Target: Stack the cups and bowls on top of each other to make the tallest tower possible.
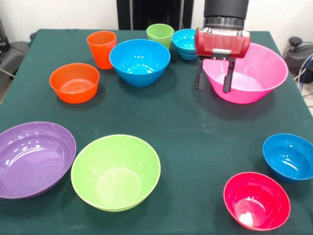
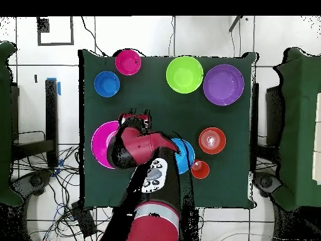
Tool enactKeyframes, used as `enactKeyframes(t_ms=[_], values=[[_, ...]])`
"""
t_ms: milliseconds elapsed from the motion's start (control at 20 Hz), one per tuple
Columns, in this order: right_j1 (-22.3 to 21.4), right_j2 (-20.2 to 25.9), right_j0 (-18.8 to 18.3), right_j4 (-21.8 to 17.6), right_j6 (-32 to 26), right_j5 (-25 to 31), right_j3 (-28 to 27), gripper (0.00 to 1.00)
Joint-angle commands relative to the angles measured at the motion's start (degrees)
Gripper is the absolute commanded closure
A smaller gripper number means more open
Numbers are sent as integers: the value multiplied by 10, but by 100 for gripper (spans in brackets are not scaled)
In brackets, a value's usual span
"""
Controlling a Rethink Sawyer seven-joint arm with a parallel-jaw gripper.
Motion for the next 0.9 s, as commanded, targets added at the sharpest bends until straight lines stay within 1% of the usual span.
enactKeyframes(t_ms=[50, 100, 200, 350, 450, 600, 750, 850, 900], values=[[-35, 105, -22, -38, 3, 90, 50, 0], [-39, 112, -28, -43, 2, 85, 54, 0], [-43, 142, -48, -58, 8, 58, 67, 0], [-46, 162, -58, -57, 21, 48, 81, 0], [-52, 172, -62, -53, 25, 55, 89, 0], [-63, 171, -59, -46, 19, 74, 96, 0], [-73, 147, -41, -34, 10, 109, 95, 0], [-77, 141, -40, -31, 14, 106, 100, 0], [-79, 146, -46, -30, 17, 105, 107, 0]])
